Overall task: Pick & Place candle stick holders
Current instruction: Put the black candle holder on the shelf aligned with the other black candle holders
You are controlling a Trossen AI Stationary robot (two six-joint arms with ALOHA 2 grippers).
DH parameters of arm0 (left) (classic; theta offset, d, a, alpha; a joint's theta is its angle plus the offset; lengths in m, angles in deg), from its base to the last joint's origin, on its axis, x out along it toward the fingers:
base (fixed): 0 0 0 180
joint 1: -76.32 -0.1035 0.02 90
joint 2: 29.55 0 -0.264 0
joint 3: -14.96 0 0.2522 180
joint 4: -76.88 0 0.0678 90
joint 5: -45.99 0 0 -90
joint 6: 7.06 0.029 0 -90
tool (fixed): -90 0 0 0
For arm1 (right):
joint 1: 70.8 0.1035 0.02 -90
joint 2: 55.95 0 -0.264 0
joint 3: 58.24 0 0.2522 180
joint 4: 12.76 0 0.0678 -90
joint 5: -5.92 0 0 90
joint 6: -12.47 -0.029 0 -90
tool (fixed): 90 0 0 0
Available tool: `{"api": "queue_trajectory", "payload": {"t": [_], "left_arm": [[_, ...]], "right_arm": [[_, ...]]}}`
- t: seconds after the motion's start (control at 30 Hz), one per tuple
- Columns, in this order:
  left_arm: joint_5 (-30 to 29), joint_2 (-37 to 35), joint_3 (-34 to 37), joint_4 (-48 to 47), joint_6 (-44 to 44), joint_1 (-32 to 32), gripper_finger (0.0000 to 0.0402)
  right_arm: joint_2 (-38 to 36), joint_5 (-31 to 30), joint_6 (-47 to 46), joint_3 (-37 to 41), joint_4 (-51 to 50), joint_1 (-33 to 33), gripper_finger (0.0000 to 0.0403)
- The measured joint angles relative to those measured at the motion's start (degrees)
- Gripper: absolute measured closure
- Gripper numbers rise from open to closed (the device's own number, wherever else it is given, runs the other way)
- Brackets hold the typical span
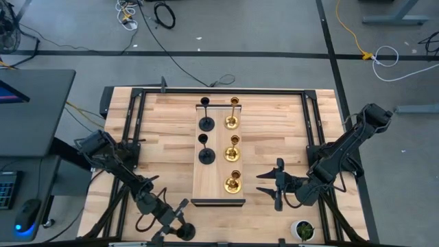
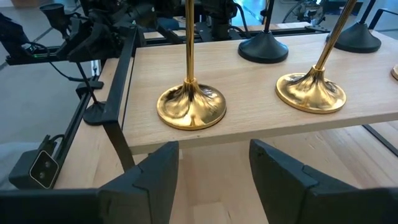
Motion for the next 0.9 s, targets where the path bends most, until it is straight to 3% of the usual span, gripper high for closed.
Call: {"api": "queue_trajectory", "payload": {"t": [0.23,0.53,0.9], "left_arm": [[0.0,0.0,0.0,0.0,0.0,0.0,0.0301],[0.1,-0.1,0.0,-0.1,0.1,0.0,0.0387],[-0.2,-0.8,0.0,-0.1,-1.2,0.0,0.0391]], "right_arm": [[0.0,0.0,0.0,0.0,0.0,0.0,0.0207],[0.0,0.0,0.0,0.0,0.0,0.0,0.0207],[0.0,0.0,0.0,0.0,0.0,0.0,0.0207]]}}
